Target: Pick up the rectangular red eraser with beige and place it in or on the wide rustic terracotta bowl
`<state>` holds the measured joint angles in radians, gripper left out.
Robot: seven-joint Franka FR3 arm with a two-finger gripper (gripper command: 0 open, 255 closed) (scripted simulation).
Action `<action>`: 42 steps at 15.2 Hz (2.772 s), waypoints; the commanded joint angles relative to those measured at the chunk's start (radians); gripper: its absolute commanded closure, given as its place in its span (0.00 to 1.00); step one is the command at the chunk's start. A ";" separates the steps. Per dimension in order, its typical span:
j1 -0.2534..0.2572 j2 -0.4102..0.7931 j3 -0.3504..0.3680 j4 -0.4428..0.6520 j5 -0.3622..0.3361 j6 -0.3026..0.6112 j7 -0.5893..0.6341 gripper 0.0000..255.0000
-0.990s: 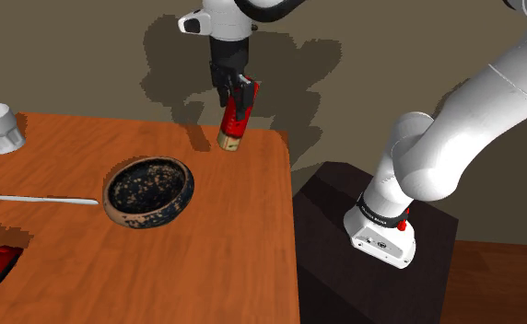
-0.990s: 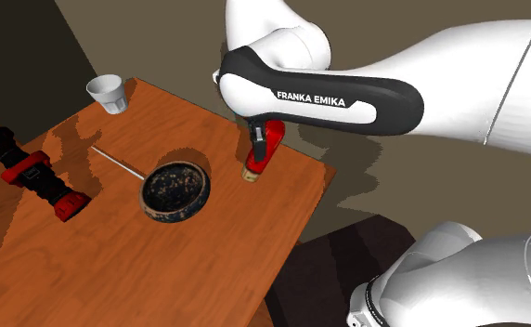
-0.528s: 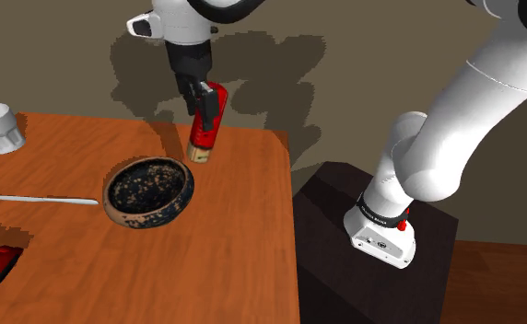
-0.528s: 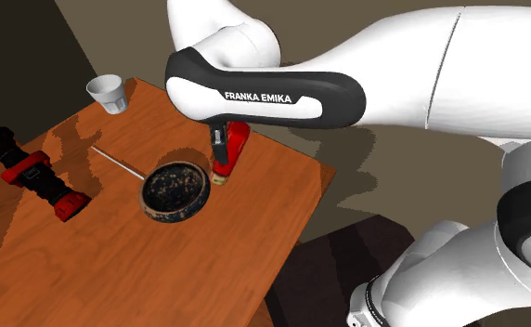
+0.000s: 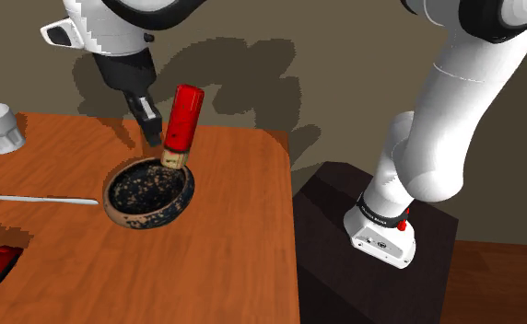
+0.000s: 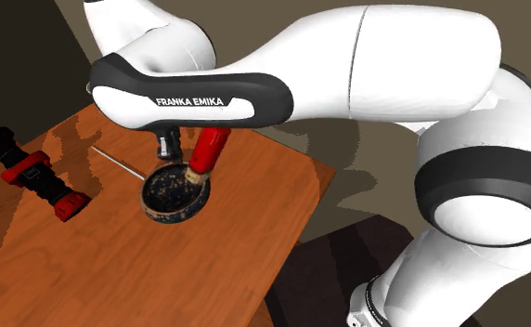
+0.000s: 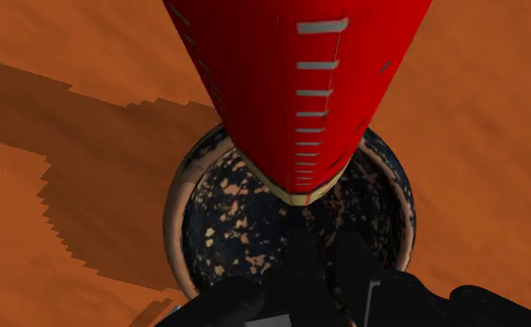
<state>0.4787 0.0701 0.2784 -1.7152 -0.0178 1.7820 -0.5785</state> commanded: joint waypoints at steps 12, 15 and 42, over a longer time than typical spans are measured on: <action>-0.044 -0.053 -0.026 -0.131 -0.024 0.005 -0.226 0.00; -0.069 -0.099 -0.051 -0.208 -0.039 0.011 -0.343 0.00; -0.094 -0.123 -0.080 -0.359 -0.066 0.117 -0.444 1.00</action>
<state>0.3847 -0.0534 0.1983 -2.0738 -0.0837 1.8986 -1.0228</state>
